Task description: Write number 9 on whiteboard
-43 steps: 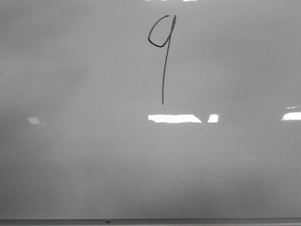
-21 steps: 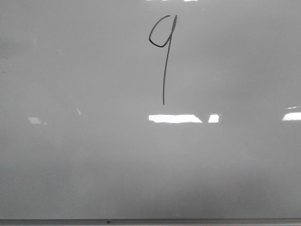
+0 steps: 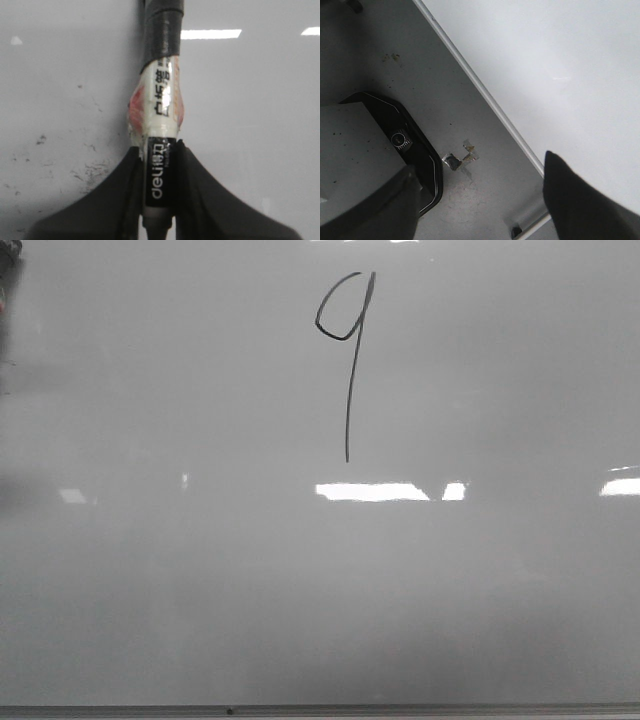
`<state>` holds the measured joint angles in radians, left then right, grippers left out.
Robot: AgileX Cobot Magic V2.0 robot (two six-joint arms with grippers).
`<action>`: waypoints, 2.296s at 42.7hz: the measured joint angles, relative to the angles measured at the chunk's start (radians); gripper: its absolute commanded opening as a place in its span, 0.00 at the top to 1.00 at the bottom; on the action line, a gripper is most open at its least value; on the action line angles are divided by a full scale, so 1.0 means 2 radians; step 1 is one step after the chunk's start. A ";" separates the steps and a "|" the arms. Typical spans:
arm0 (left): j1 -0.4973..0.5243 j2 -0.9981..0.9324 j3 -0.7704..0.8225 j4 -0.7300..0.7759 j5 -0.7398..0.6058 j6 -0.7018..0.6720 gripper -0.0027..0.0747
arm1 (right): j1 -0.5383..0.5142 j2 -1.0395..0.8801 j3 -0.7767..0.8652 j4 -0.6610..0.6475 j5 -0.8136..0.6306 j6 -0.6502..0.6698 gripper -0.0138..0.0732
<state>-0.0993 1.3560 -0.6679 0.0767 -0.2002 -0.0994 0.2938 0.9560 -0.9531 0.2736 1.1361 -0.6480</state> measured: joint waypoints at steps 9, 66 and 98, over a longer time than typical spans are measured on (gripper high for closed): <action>0.000 0.037 0.000 0.000 -0.013 0.000 0.86 | 0.000 0.000 0.000 0.000 0.000 0.000 0.22; -0.106 -0.298 -0.089 0.006 0.501 0.021 0.51 | -0.004 -0.214 0.051 -0.081 -0.042 0.277 0.22; -0.159 -0.369 -0.090 -0.012 0.548 0.070 0.54 | -0.004 -0.261 0.057 -0.082 -0.022 0.277 0.22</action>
<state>-0.4167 0.6180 -0.8474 0.0531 0.8967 0.0410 0.2851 0.4336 -0.8390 0.1093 1.0913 -0.0946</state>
